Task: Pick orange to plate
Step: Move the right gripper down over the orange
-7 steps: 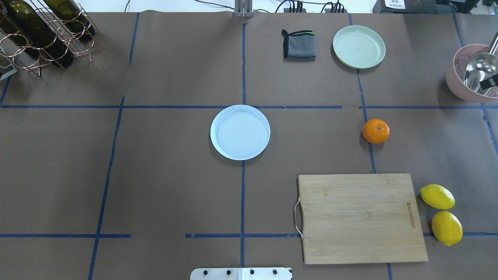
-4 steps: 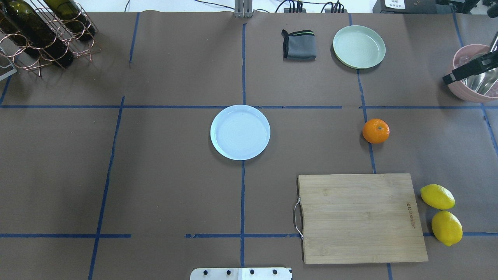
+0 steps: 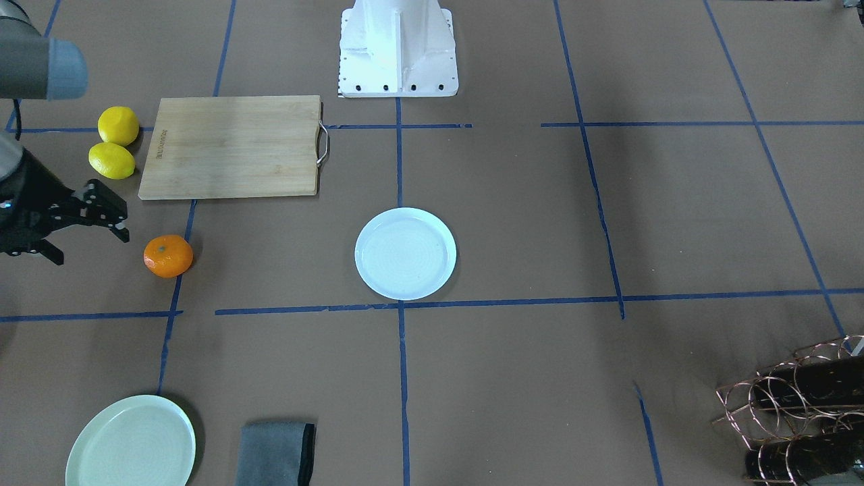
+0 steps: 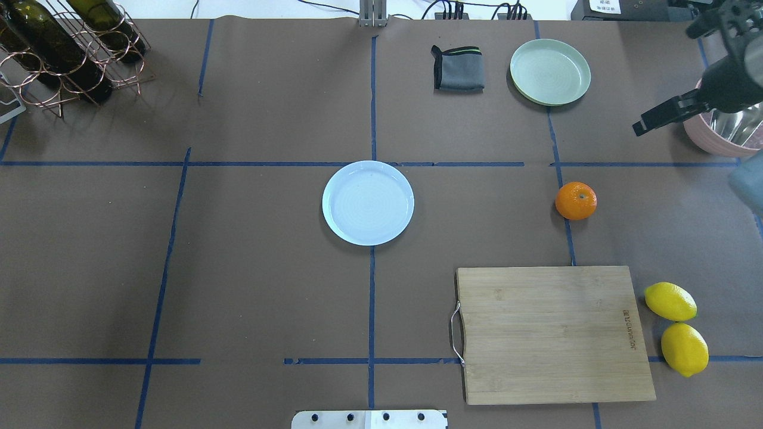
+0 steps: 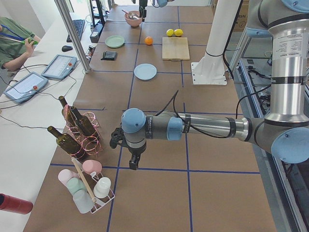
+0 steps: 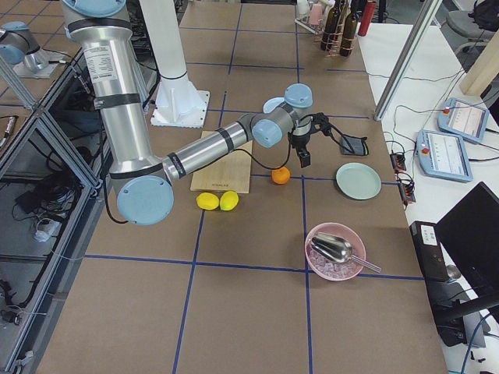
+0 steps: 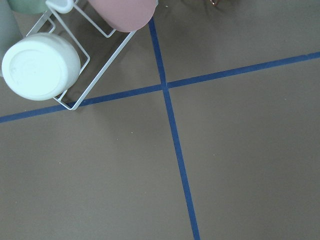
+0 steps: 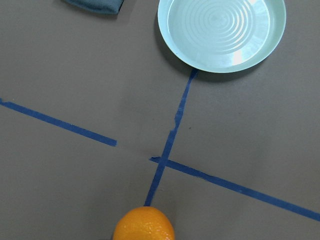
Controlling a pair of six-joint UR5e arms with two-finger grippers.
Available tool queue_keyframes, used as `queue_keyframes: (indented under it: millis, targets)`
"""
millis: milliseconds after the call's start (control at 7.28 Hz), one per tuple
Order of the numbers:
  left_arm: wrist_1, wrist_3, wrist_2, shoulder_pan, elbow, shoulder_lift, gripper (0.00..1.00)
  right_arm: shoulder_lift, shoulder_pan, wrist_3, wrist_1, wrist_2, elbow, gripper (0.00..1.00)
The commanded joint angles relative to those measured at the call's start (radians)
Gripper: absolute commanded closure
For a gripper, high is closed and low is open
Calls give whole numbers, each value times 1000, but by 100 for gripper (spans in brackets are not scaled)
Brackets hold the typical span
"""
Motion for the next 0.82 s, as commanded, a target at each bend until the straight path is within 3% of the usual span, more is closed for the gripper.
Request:
queue_keyframes:
  millis: [0, 412, 687]
  targets:
    - [-2, 1, 8, -2, -8, 8, 0, 10, -158, 149, 27, -177, -14, 0]
    - [-2, 2, 8, -5, -19, 10, 0, -4, -188, 178, 180, -202, -132, 0]
    - [-2, 2, 8, -9, -19, 10, 0, -7, -195, 183, 197, -209, -138, 0]
